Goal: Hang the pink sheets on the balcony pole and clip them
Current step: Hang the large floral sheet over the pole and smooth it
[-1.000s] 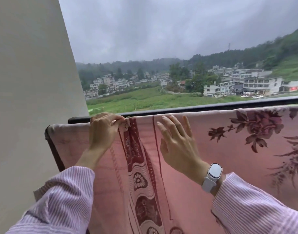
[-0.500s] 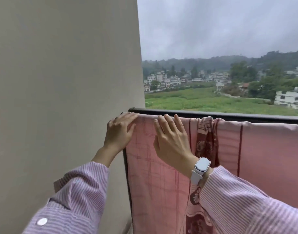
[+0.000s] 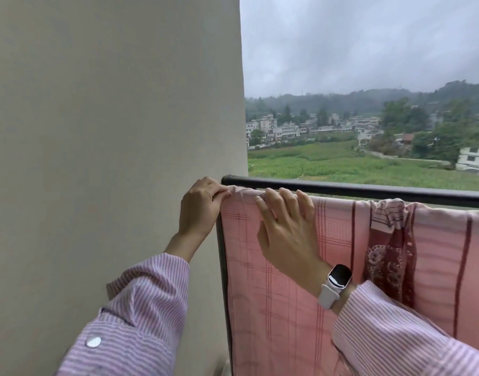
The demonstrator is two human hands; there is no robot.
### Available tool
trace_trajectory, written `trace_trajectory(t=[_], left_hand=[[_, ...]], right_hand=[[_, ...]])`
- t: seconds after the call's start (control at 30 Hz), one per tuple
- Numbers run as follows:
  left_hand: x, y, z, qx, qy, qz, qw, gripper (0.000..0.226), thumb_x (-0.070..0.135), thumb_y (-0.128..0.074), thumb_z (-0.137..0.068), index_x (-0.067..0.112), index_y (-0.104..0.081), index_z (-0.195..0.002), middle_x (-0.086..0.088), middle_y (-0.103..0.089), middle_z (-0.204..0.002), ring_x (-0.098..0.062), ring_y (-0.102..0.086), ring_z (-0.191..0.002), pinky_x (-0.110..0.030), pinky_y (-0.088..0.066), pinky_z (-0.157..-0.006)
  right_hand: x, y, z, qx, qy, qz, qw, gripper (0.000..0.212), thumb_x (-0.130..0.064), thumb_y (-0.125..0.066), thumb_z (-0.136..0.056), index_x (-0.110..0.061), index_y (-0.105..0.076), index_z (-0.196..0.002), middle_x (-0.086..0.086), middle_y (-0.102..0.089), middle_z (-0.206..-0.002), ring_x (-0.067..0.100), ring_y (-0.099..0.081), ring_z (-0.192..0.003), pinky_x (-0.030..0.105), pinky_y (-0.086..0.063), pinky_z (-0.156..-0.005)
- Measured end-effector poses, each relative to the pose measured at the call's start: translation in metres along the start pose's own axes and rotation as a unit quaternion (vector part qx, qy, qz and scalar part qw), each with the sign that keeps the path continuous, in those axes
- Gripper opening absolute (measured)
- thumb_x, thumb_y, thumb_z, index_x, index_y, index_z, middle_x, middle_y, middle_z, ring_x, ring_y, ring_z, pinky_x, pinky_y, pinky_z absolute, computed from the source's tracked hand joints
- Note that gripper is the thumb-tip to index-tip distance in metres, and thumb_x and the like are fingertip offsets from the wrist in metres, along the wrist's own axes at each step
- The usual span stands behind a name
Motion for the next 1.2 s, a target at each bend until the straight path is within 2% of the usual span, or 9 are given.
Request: trace_trajectory(t=[0.27, 0.37, 0.53, 0.67, 0.8, 0.9, 1.0, 1.1, 1.2], left_hand=[[-0.015, -0.002, -0.010, 0.002, -0.106, -0.042, 0.994, 0.009, 0.015, -0.054, -0.086, 0.008, -0.059, -0.081, -0.009, -0.061, -0.080, -0.026, -0.059, -0.070, -0.028, -0.040, -0.051], [-0.030, 0.008, -0.017, 0.020, -0.085, -0.035, 0.996, 0.008, 0.011, -0.054, -0.088, 0.006, -0.059, -0.084, -0.012, -0.060, -0.084, -0.031, -0.058, -0.079, -0.033, -0.041, -0.054], [-0.078, 0.030, -0.025, 0.040, 0.029, -0.035, 0.998, 0.012, 0.010, -0.050, -0.089, 0.003, -0.060, -0.089, -0.019, -0.059, -0.096, -0.036, -0.052, -0.093, -0.043, -0.043, -0.065], [-0.106, 0.017, -0.007, -0.030, 0.065, -0.042, 0.997, 0.010, 0.012, -0.056, -0.086, 0.004, -0.062, -0.089, -0.018, -0.060, -0.103, -0.037, -0.051, -0.096, -0.043, -0.040, -0.077], [-0.101, 0.008, -0.005, -0.089, 0.112, 0.168, 0.975, 0.029, 0.016, -0.055, -0.087, 0.010, -0.055, -0.116, -0.008, -0.055, -0.124, -0.025, -0.046, -0.117, -0.035, -0.037, -0.096], [-0.087, 0.001, -0.010, -0.189, 0.135, 0.318, 0.919, 0.046, 0.019, -0.054, -0.089, 0.012, -0.040, -0.132, 0.003, -0.044, -0.131, -0.009, -0.039, -0.120, -0.021, -0.034, -0.095], [-0.088, -0.011, -0.012, -0.262, 0.141, 0.313, 0.902, 0.042, 0.018, -0.060, -0.085, 0.012, -0.050, -0.126, 0.000, -0.055, -0.115, -0.012, -0.051, -0.107, -0.021, -0.041, -0.083], [-0.100, -0.011, -0.017, -0.192, 0.169, 0.282, 0.925, 0.018, 0.016, -0.065, -0.081, 0.008, -0.068, -0.097, -0.005, -0.066, -0.087, -0.018, -0.059, -0.085, -0.022, -0.044, -0.070], [-0.101, 0.002, -0.018, -0.049, 0.148, 0.150, 0.976, 0.014, 0.020, -0.063, -0.083, 0.009, -0.069, -0.090, -0.012, -0.068, -0.089, -0.029, -0.060, -0.085, -0.036, -0.045, -0.082]], right_hand=[[-0.018, 0.000, -0.011, 0.014, -0.042, 0.035, 0.998, 0.041, -0.015, -0.047, -0.077, -0.017, -0.053, -0.117, 0.005, -0.058, -0.113, 0.025, -0.049, -0.112, 0.050, -0.021, -0.105], [-0.026, -0.001, -0.012, -0.014, -0.056, 0.053, 0.997, 0.045, -0.019, -0.040, -0.079, -0.013, -0.050, -0.122, 0.008, -0.057, -0.121, 0.027, -0.048, -0.118, 0.054, -0.016, -0.108], [-0.037, 0.002, -0.022, -0.037, -0.070, 0.083, 0.993, 0.050, -0.024, -0.035, -0.077, -0.013, -0.048, -0.124, 0.009, -0.055, -0.127, 0.027, -0.047, -0.122, 0.056, -0.016, -0.111], [-0.043, -0.003, -0.023, -0.050, -0.070, 0.093, 0.992, 0.049, -0.026, -0.034, -0.077, -0.013, -0.052, -0.121, 0.007, -0.058, -0.122, 0.026, -0.050, -0.117, 0.053, -0.021, -0.109], [-0.042, -0.007, -0.023, -0.045, -0.070, 0.084, 0.993, 0.046, -0.025, -0.035, -0.078, -0.014, -0.053, -0.119, 0.007, -0.059, -0.119, 0.027, -0.052, -0.114, 0.053, -0.028, -0.106], [-0.037, -0.007, -0.025, -0.044, -0.078, 0.080, 0.993, 0.045, -0.025, -0.035, -0.080, -0.013, -0.053, -0.119, 0.008, -0.060, -0.119, 0.027, -0.052, -0.115, 0.055, -0.028, -0.106], [-0.033, -0.009, -0.022, -0.055, -0.069, 0.094, 0.992, 0.045, -0.026, -0.035, -0.080, -0.014, -0.053, -0.120, 0.008, -0.059, -0.120, 0.027, -0.052, -0.116, 0.056, -0.025, -0.107], [-0.025, -0.007, -0.019, -0.048, -0.063, 0.098, 0.992, 0.044, -0.025, -0.035, -0.082, -0.015, -0.051, -0.122, 0.007, -0.058, -0.121, 0.026, -0.050, -0.117, 0.056, -0.020, -0.108], [-0.011, -0.003, -0.013, -0.036, -0.069, 0.111, 0.991, 0.045, -0.023, -0.039, -0.084, -0.016, -0.046, -0.128, 0.009, -0.054, -0.128, 0.028, -0.045, -0.123, 0.055, -0.012, -0.111]])
Point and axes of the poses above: each hand's wrist, its own z-axis away from the middle knuckle, its own y-axis out of the back of the hand, x = y × z, the point moved 4 cm from there along -z, towards the middle knuckle
